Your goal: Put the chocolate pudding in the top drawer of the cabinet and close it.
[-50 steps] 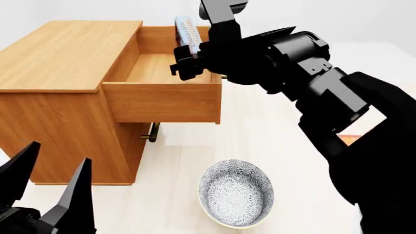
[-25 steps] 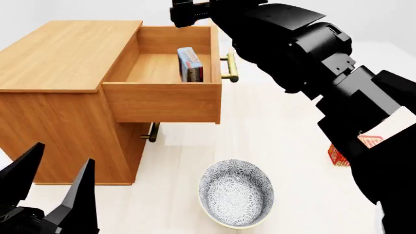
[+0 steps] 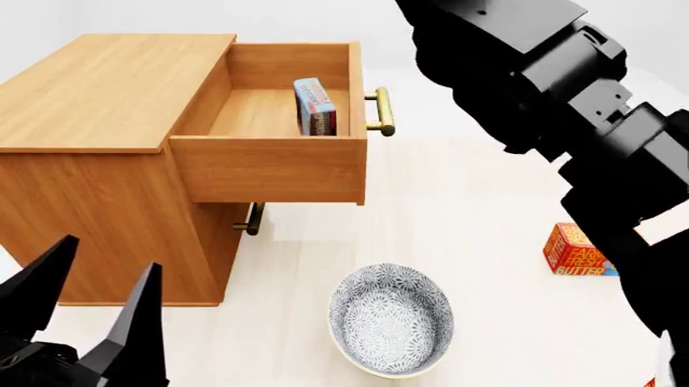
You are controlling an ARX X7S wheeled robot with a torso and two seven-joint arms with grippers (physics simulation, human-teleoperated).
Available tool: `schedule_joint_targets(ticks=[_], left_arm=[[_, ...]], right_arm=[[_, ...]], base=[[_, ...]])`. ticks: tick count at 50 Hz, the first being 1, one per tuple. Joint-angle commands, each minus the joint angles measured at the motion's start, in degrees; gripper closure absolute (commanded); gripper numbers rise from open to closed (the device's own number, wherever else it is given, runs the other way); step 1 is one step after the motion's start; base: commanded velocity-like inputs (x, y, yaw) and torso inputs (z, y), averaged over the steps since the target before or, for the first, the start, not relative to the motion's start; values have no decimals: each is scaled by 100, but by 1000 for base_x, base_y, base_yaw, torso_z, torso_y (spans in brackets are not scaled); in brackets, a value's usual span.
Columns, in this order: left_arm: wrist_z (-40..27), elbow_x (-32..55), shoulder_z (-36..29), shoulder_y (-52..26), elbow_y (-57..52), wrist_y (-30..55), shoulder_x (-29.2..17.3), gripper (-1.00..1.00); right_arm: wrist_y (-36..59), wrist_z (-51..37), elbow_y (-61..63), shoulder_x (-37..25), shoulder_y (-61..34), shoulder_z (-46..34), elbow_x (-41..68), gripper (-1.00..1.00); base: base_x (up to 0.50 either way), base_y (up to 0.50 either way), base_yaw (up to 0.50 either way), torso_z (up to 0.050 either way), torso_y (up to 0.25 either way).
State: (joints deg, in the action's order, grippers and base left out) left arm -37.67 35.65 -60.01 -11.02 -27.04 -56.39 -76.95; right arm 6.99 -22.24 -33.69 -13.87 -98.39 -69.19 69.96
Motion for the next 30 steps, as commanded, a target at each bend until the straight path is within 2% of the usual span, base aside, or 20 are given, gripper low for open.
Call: schedule_joint_targets(ticks=[1, 18, 30], left_arm=[[12, -9, 63, 8, -72, 126, 25, -100], [31, -15, 120, -44, -236, 397, 47, -100], [59, 31, 159, -92, -316, 556, 72, -100]], right_arm=[[557, -935, 2611, -1909, -174, 43, 310, -100], [1, -1080, 2832, -2385, 516, -17, -106, -100], [-695, -1557, 4202, -3449, 1367, 71, -283, -100]], base=[[0, 0, 0, 0, 0], [0, 0, 0, 0, 0], [0, 0, 0, 0, 0]])
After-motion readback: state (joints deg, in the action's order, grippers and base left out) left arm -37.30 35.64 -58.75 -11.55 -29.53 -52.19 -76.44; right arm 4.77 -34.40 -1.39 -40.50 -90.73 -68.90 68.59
